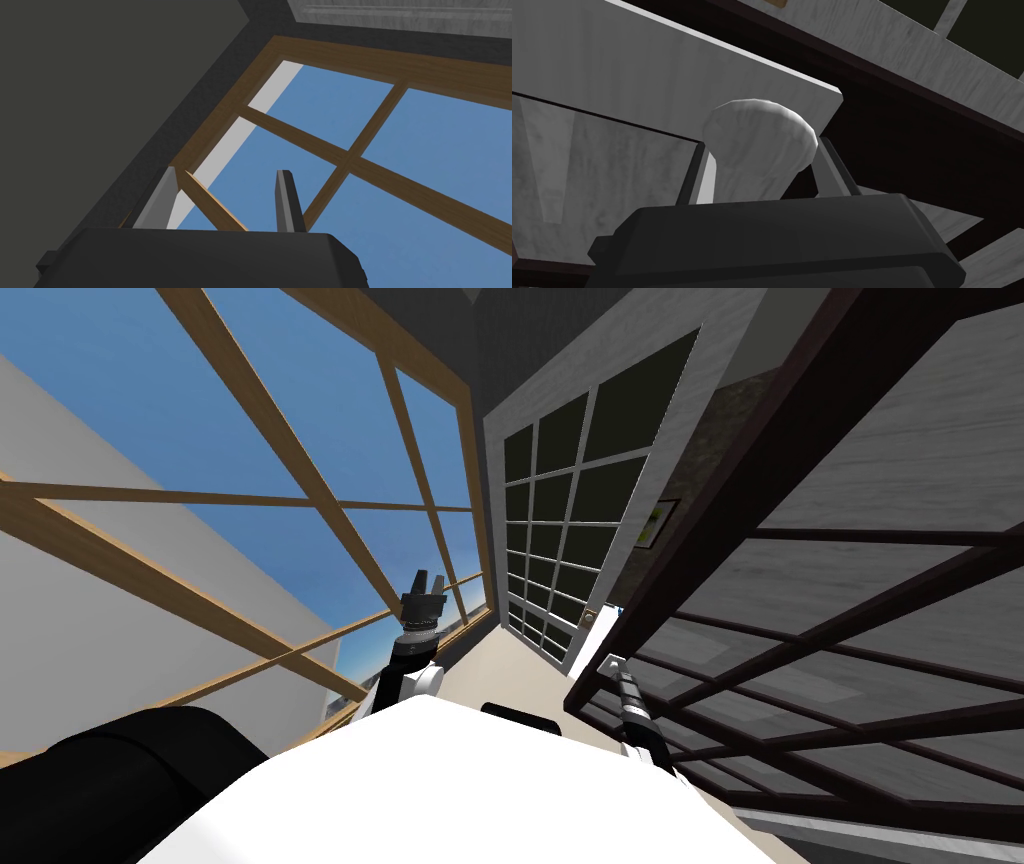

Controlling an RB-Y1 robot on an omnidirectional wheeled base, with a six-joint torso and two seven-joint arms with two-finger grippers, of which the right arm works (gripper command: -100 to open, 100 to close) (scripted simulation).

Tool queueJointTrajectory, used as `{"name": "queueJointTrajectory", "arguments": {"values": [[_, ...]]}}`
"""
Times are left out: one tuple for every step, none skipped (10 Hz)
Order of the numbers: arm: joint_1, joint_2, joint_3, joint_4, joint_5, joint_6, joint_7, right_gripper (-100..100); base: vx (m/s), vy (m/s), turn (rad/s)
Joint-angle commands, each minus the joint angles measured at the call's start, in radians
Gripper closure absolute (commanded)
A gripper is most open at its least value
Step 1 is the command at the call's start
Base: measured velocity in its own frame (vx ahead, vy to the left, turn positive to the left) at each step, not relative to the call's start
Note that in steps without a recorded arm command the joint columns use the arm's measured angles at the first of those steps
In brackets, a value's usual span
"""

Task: Pull the door open

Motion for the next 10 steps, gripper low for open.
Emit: {"name": "queueJointTrajectory", "arguments": {"values": [[0.002,0.006,0.007,-0.002,-0.006,0.003,-0.040,100,-0.041,-0.021,0.044],[0.002,0.005,0.011,-0.002,-0.019,0.003,-0.073,100,-0.033,-0.021,0.049],[0.002,0.005,0.011,-0.002,-0.019,0.003,-0.081,100,-0.027,-0.015,0.040],[0.002,0.003,0.015,-0.003,-0.031,0.003,-0.119,100,-0.031,-0.017,0.056],[0.002,0.003,0.015,-0.003,-0.031,0.003,-0.122,100,-0.026,-0.010,0.042],[0.002,0.002,0.019,-0.003,-0.044,0.004,-0.163,100,-0.031,-0.009,0.059],[0.002,0.001,0.024,-0.003,-0.057,0.004,-0.189,100,-0.052,-0.023,0.102],[0.002,0.001,0.024,-0.003,-0.057,0.004,-0.205,100,-0.041,-0.021,0.042],[0.001,0.000,0.028,-0.003,-0.070,0.004,-0.239,100,-0.038,-0.015,0.063],[0.001,0.000,0.028,-0.003,-0.070,0.004,-0.247,100,-0.027,-0.014,0.029]]}}
